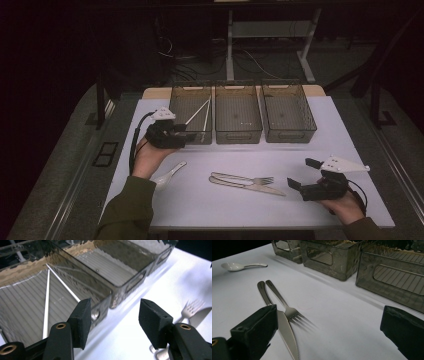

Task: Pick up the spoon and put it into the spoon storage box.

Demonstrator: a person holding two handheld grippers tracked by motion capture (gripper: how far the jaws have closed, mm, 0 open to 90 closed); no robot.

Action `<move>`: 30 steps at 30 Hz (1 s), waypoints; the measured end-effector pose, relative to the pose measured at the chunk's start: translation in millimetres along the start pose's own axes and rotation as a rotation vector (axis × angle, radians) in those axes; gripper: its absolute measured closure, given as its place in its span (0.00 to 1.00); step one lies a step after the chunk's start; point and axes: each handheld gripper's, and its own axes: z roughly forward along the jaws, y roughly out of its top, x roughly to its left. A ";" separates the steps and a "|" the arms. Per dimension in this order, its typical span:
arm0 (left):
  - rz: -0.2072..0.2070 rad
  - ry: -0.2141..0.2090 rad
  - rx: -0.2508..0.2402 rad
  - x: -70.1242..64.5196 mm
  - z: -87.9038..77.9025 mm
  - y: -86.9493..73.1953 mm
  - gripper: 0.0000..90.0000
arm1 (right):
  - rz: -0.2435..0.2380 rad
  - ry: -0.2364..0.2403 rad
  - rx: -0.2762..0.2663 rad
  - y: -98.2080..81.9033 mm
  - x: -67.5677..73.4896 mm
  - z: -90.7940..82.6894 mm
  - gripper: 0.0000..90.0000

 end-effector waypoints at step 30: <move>-0.064 0.095 0.217 18.2 16.0 -83.2 0.98 | -0.003 0.002 -0.002 -0.3 1.0 -1.2 0.02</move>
